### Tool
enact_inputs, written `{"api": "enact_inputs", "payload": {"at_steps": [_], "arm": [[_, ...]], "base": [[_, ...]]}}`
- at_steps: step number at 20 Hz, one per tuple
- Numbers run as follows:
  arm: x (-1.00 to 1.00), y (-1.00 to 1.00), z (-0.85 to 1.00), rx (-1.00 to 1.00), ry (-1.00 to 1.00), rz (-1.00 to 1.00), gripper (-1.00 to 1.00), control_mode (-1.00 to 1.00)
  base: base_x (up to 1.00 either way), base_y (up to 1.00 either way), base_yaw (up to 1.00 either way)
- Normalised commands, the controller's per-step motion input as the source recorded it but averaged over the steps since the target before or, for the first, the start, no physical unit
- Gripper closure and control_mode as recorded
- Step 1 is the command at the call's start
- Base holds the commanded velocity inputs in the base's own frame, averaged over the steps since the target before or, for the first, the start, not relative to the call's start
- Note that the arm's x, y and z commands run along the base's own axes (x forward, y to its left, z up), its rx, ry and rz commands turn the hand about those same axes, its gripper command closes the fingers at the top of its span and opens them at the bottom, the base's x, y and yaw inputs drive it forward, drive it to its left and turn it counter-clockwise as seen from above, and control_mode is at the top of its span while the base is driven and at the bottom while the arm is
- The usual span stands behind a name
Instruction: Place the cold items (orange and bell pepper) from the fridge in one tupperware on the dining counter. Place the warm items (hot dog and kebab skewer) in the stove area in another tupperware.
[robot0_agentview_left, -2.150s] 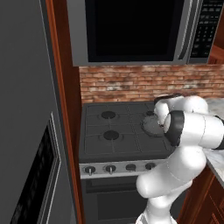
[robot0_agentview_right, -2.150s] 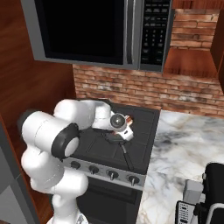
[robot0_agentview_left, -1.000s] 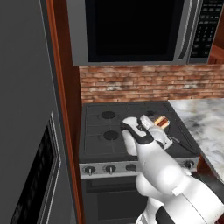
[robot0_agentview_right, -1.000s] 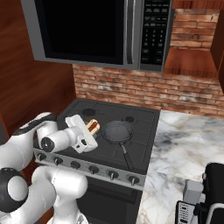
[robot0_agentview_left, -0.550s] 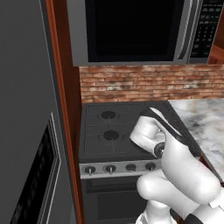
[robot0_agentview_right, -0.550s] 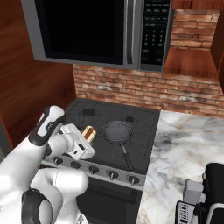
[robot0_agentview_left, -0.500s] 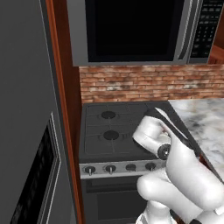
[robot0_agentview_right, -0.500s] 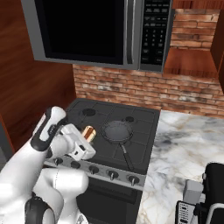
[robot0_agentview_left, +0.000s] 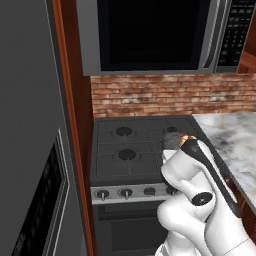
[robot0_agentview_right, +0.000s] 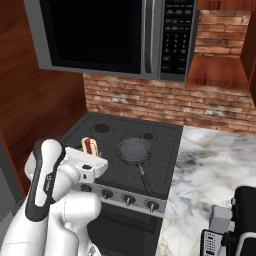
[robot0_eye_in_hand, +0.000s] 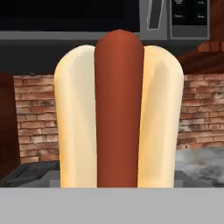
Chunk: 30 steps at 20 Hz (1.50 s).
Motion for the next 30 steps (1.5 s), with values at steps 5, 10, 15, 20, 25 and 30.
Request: {"api": "enact_inputs", "payload": {"at_steps": [5,10,15,20,25,30], "arm": [[-1.00,-0.58,0.24,-0.92,0.02,-0.02,1.00,-1.00],[-1.00,-0.91,0.31,-0.83,0.00,-0.05,1.00,-1.00],[-0.95,-0.99,0.82,-0.47,0.00,-0.01,1.00,-1.00],[-1.00,-1.00,0.99,-0.31,-0.12,0.01,1.00,-1.00],[-1.00,-0.86,0.90,-0.67,-0.06,0.07,1.00,-1.00],[-1.00,-0.70,0.34,-0.80,0.25,0.00,1.00,-1.00]], "base": [[0.00,0.00,0.00],[0.00,0.00,0.00],[0.00,0.00,0.00],[0.00,0.00,0.00],[0.00,0.00,0.00],[0.00,0.00,0.00]]}}
